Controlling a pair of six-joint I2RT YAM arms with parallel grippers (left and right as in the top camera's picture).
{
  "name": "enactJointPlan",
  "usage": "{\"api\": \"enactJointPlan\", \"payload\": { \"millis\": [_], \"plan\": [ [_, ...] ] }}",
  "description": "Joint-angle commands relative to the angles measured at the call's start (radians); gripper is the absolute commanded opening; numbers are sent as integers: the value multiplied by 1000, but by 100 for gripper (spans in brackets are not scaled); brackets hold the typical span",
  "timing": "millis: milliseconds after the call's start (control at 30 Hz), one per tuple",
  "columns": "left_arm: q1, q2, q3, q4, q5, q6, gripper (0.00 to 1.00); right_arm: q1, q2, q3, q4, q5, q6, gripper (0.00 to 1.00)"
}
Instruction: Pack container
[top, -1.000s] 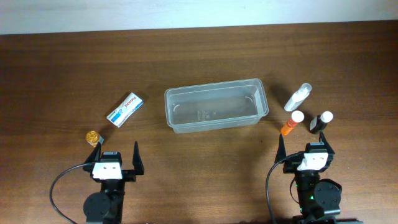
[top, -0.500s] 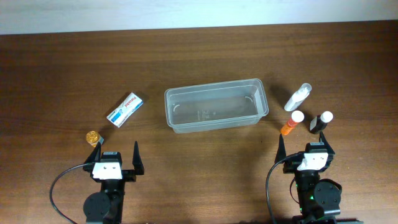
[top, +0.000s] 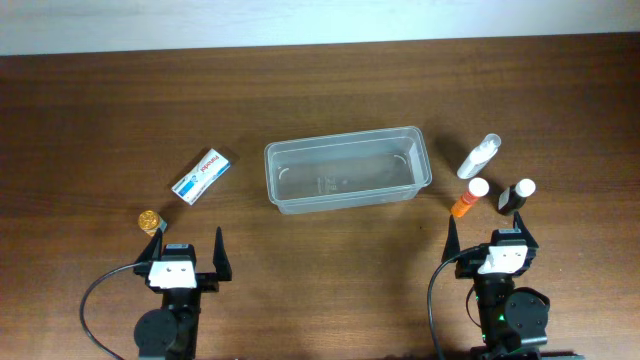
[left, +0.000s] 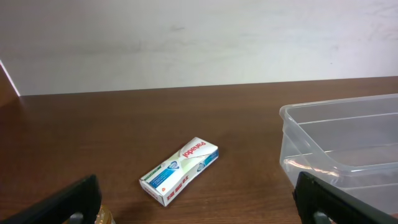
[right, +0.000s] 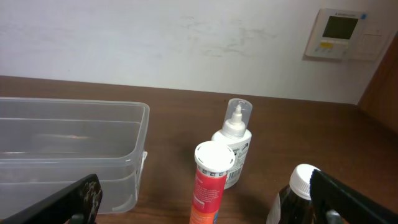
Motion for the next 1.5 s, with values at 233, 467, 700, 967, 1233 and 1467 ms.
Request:
{"api": "enactJointPlan", "payload": {
  "millis": [233,467,700,967,1233,1467],
  "plan": [
    [5,-9,-5,3,5,16,99,-6,-5,-4,-8,-24,42,98],
    [5,-7,-1,3,16,-19,99,-6,-3,26,-27,-25,155,98],
    [5,34,87,-48,35,-19,99,-6,69,170,-177,-24,156,98],
    [5,249,318,-161,34,-19,99,-6,385,491,-381,-24,155,98],
    [5,597,614,-316,41,-18,99,-6,838,928,-681,-25,155,98],
    [5,912,920,-604,46,-18,100,-7,1210,1263,-969,-44,155,98]
  ]
}}
